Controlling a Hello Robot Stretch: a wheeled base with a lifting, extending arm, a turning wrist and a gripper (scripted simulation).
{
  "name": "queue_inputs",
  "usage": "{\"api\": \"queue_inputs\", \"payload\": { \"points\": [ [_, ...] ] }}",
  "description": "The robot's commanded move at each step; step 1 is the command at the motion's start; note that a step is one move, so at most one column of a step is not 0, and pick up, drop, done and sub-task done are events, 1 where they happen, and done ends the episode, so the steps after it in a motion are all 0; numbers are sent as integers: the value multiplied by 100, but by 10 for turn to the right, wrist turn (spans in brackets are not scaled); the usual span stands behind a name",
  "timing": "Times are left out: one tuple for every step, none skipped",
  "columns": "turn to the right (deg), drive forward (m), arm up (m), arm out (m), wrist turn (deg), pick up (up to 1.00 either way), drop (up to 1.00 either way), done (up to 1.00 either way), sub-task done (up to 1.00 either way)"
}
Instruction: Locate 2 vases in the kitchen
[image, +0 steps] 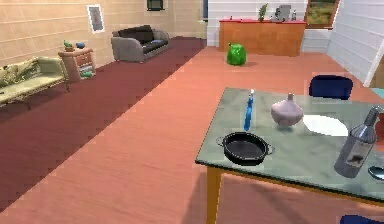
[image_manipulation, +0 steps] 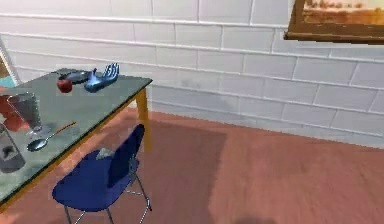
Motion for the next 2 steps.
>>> {"api": "queue_inputs", "payload": {
  "points": [
    [240,0,0,0,0,0,0,0,0],
    [0,0,0,0,0,0,0,100,0]
  ]
}}
